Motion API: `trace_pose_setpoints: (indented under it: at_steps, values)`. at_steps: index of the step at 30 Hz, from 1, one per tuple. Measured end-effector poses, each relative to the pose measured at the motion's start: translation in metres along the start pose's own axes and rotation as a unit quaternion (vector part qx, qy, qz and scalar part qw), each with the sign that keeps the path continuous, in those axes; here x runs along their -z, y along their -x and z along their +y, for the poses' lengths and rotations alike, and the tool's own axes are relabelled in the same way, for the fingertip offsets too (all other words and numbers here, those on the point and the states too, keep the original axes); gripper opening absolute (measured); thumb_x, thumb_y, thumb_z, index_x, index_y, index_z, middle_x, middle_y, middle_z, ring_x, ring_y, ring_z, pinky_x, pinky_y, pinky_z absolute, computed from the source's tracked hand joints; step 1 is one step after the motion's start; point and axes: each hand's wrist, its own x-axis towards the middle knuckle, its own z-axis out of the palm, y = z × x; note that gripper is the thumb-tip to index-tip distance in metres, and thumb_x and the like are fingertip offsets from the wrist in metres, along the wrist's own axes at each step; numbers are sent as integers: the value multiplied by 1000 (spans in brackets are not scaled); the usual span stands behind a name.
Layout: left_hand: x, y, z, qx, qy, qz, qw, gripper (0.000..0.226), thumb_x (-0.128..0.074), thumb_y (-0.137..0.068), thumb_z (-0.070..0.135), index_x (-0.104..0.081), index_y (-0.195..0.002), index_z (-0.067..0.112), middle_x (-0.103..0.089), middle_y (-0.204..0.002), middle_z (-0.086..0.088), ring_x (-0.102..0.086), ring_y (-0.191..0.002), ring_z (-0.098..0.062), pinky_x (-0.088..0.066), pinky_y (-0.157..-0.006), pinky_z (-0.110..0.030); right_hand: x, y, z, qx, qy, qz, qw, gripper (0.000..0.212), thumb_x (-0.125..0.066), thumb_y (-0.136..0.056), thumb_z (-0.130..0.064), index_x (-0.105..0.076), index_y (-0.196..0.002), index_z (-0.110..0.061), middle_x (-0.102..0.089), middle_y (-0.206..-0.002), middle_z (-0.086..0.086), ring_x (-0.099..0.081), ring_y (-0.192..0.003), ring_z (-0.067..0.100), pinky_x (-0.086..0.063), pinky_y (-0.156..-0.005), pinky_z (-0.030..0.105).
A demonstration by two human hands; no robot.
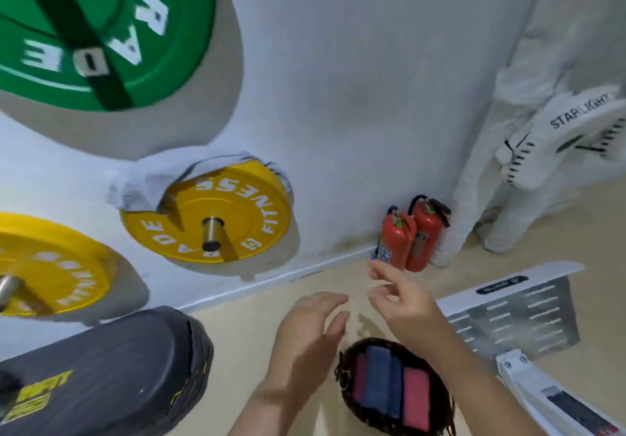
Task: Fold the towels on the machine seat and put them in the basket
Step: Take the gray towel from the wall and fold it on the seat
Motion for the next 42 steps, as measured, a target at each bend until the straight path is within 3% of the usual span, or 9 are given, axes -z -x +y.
trace_pose_setpoints:
  at_steps: [8,12,21,26,30,33,35,39,42]
  values:
    - [168,-3,-14,2,-31,147,989,20,-58,-93,22,-70,-109,25,-67,-103,13,-59,-93,-6,-39,-77,-14,-23,0,-158,122,11,-22,992,42,-57,-90,-15,-53,-129,-30,-59,-116,-10,-58,-86,2,-43,-72,11]
    - [222,-23,-70,19,-58,175,983,22,-55,-94,24,-69,-110,26,-67,-104,12,-58,-95,-9,-39,-76,-19,-71,-38,-202,137,22,-37,990,40,-59,-89,-14,-56,-128,-26,-61,-117,-7,-59,-96,10,-47,-92,27]
    - [243,-127,-254,152,-168,50,973,41,-46,-92,30,-51,-132,35,-39,-140,-7,-30,-127,-30,-35,-104,-39,-224,-173,-245,122,116,-49,984,53,-57,-87,-6,-47,-137,-20,-56,-130,1,-53,-118,18,-40,-100,27]
    - [217,-165,-306,190,-192,-49,962,52,-38,-87,34,-37,-138,38,-28,-150,-12,-27,-133,-40,-27,-110,-50,-275,-230,-254,-52,-85,-75,992,63,-53,-87,0,-42,-140,-32,-52,-128,1,-57,-106,22,-47,-80,29]
    - [229,-181,-311,161,-153,52,974,44,-47,-86,28,-49,-130,24,-51,-132,1,-49,-118,-29,-45,-91,-44,-292,-256,-256,-102,-184,-76,975,75,-42,-85,13,-36,-142,-35,-49,-130,-4,-56,-107,20,-52,-87,33]
    - [263,-178,-297,51,-36,191,979,19,-49,-78,22,-67,-81,20,-67,-81,5,-65,-78,-17,-47,-73,-24,-297,-261,-256,-27,-17,-33,999,71,-52,-84,8,-38,-142,-31,-47,-138,-2,-48,-125,18,-44,-98,24]
    - [294,-170,-277,11,55,254,965,13,-56,-80,12,-67,-80,19,-67,-79,11,-61,-75,-2,-42,-71,-9,-296,-260,-260,43,95,38,994,56,-64,-85,-7,-50,-134,-28,-56,-123,0,-55,-115,20,-46,-98,31]
    - [351,-155,-226,-50,218,240,945,24,-46,-86,3,-64,-83,18,-65,-78,10,-57,-70,-8,-42,-65,-13,-273,-246,-279,160,130,199,958,14,-69,-83,-18,-71,-97,-20,-55,-100,3,-46,-99,19,-40,-86,28]
    - [382,-150,-190,-39,347,212,913,24,-39,-90,2,-58,-81,14,-57,-69,9,-51,-63,-3,-40,-60,-12,-239,-227,-292,165,16,158,973,10,-66,-83,-11,-63,-79,-20,-59,-92,-3,-49,-89,13,-39,-78,25]
